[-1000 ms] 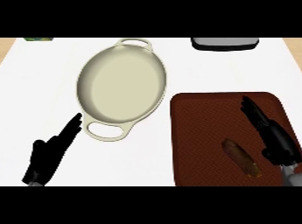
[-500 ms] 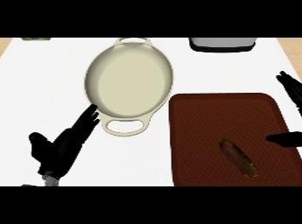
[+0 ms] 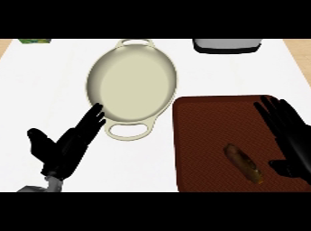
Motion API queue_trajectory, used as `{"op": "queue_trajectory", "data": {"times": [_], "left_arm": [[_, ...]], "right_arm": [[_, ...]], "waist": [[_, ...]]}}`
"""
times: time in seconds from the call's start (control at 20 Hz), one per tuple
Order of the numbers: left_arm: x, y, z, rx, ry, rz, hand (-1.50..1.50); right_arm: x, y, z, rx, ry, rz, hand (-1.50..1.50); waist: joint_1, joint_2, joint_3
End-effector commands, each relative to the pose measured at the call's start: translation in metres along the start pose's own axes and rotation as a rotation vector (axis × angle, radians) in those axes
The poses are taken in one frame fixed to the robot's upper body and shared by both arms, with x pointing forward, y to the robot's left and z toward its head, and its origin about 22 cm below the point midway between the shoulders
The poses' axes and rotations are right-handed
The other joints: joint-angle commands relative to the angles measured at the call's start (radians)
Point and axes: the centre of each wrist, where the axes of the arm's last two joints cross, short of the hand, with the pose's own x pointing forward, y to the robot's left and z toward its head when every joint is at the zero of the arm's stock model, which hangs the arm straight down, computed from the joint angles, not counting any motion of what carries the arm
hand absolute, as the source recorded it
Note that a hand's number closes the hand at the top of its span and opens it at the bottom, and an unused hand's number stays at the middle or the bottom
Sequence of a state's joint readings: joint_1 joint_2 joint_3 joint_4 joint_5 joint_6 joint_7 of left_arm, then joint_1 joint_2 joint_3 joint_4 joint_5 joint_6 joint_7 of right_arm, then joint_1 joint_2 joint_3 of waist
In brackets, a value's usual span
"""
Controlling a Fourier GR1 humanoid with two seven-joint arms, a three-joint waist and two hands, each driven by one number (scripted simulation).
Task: Pick the sweet potato from the tray and place it in the pot
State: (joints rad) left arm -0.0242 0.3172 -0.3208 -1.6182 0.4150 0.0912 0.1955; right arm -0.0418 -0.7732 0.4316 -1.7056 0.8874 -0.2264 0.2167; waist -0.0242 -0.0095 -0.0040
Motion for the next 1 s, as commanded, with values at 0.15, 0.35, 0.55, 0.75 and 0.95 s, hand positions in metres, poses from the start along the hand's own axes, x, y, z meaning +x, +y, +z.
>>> {"op": "queue_trajectory", "data": {"times": [0.15,0.35,0.55,0.75,0.95], "left_arm": [[0.002,0.008,0.007,-0.019,0.006,0.01,0.0],[0.015,0.007,-0.007,-0.012,0.003,-0.005,0.0],[0.007,0.003,0.004,-0.043,-0.006,-0.004,0.0],[0.007,-0.014,-0.003,-0.032,-0.009,-0.002,0.0],[0.0,-0.002,0.013,-0.027,0.005,-0.006,0.0]], "right_arm": [[0.076,-0.051,0.036,0.112,0.113,0.069,-1.5],[0.118,-0.077,0.056,0.152,0.196,0.061,-1.5],[0.151,-0.078,0.064,0.185,0.267,0.033,-1.5],[0.179,-0.062,0.065,0.235,0.268,-0.01,-1.5],[0.172,-0.051,0.046,0.254,0.272,-0.015,-1.5]], "waist": [[0.004,0.0,0.0],[0.007,0.003,0.001],[0.024,0.007,0.003],[0.023,0.008,0.004],[0.027,0.008,0.004]]}}
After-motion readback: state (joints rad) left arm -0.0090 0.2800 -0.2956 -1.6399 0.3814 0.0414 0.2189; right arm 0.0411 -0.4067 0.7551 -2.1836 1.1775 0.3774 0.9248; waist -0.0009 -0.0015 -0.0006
